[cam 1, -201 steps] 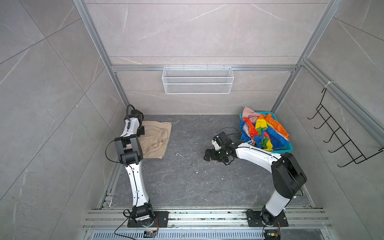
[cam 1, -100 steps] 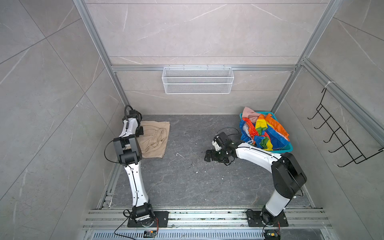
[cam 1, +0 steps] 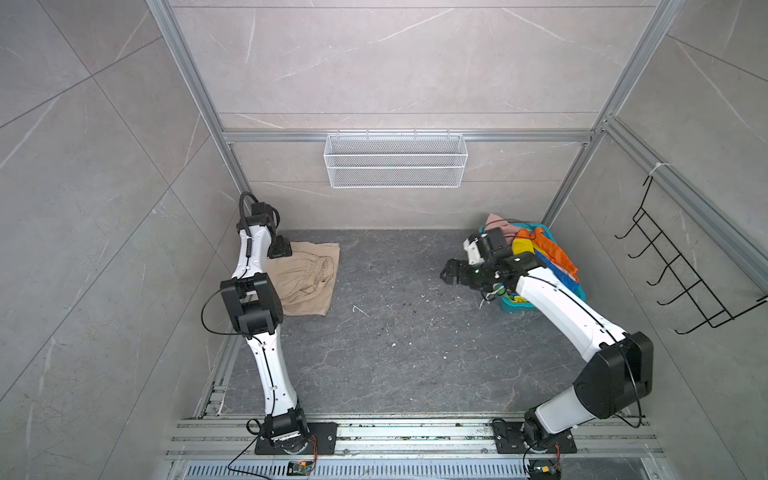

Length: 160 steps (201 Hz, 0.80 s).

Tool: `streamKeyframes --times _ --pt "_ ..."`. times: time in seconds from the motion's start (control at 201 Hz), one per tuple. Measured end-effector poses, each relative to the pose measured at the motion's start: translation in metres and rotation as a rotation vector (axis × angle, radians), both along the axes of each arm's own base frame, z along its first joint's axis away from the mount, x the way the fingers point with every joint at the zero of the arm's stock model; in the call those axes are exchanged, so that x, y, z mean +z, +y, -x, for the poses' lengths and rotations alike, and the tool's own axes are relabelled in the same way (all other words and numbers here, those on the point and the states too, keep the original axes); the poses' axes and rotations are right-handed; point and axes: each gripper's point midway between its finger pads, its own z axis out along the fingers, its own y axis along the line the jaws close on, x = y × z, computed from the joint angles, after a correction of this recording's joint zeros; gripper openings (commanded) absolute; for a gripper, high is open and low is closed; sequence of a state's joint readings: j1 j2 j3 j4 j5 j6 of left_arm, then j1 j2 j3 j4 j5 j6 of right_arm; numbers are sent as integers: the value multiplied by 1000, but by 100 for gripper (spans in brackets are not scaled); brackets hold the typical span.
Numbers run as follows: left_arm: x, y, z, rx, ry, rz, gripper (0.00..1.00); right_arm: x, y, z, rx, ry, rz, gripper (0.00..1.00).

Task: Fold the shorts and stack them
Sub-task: 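Grasp the rainbow shorts in the teal basket with the right gripper while the left releases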

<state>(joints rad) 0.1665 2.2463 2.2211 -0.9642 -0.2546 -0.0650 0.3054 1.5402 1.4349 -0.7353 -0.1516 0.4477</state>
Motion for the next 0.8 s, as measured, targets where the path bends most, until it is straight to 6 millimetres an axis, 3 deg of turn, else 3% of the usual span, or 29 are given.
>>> streamKeyframes --times 0.06,0.135,0.194,0.249,0.359,0.473,0.543,0.608,0.797 --pt "34 -26 -3 -46 -66 -24 100 15 -35 -12 -92 -32 -5 99" --pt "73 -79 -6 -145 -156 -67 100 20 -77 -22 -212 -41 -20 99" --pt "100 -138 -4 -258 -223 -109 100 18 -111 -28 -318 -30 -38 99" --pt "119 -206 2 -394 -282 -162 100 14 -135 -32 -395 -21 -53 99" --pt "133 -335 29 -654 -375 -266 100 1 -160 -45 -483 -4 -79 99" --pt "127 -438 71 -860 -424 -377 100 -25 -166 -66 -508 40 -91 96" --pt "120 -473 90 -928 -439 -411 100 -37 -167 -85 -507 53 -96 93" --pt "110 -491 100 -967 -432 -422 100 -43 -167 -102 -500 51 -104 89" --pt "98 -502 108 -987 -409 -352 100 -49 -161 -144 -459 16 -156 74"
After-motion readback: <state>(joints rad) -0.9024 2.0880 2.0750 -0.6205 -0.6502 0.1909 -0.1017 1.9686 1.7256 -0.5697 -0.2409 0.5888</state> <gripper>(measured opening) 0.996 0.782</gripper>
